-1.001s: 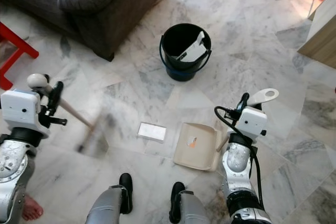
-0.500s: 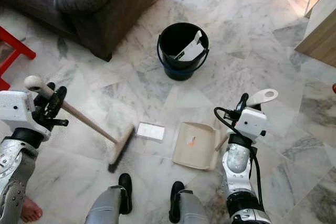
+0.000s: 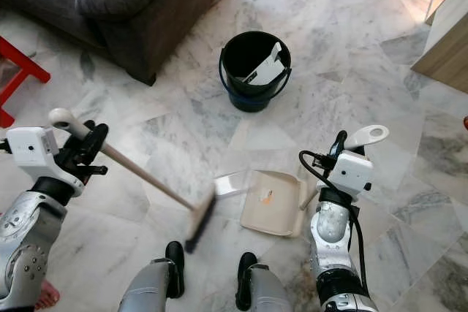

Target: Sweep floor

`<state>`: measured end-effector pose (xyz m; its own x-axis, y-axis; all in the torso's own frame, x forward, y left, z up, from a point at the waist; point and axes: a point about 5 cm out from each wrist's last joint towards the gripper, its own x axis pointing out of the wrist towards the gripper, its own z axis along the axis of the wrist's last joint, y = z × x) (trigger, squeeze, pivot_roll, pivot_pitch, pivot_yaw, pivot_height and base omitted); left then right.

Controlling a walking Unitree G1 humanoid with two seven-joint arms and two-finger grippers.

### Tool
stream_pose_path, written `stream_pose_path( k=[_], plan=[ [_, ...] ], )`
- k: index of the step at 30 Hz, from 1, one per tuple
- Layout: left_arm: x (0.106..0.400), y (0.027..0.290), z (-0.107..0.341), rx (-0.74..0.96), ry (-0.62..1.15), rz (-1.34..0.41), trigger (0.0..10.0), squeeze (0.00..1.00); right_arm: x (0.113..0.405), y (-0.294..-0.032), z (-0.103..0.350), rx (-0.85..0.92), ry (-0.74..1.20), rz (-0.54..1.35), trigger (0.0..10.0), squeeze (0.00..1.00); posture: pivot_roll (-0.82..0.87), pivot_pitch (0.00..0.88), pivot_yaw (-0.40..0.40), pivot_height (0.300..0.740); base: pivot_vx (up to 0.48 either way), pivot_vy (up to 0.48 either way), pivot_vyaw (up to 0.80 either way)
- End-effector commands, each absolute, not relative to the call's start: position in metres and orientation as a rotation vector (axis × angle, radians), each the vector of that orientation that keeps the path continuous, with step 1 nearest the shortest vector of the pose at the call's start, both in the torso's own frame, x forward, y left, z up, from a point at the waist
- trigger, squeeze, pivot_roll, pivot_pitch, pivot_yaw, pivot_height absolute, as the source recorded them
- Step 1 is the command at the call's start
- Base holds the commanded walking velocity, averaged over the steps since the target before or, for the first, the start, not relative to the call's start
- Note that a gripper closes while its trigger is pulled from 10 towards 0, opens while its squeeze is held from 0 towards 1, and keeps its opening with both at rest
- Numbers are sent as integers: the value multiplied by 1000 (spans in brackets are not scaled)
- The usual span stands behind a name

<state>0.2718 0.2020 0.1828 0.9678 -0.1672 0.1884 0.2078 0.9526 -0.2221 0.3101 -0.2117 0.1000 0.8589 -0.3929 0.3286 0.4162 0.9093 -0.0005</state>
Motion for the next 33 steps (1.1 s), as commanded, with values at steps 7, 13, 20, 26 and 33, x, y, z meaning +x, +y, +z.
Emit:
stream_pose_path(
  k=[7,13,20,26,33],
  plan=[
    [285,190,192,-409,-186,-326,10000,0,301,-213,80,-78,-232,-425,10000,0,208,422,-7,740,0,0,0],
    [285,186,200,-415,-199,-371,10000,0,302,-213,80,-78,-229,-424,10000,0,208,418,-8,740,0,0,0],
    [270,203,240,-244,-318,-303,10000,0,303,-213,81,-76,-227,-423,10000,0,220,414,-6,740,0,0,0],
    [266,220,273,-58,-426,-203,10000,0,305,-210,80,-67,-222,-417,10000,0,233,406,-6,740,0,0,0],
    [272,230,252,135,-358,-137,10000,0,306,-207,81,-61,-225,-412,10000,0,230,400,-8,740,0,0,0]
  ],
)
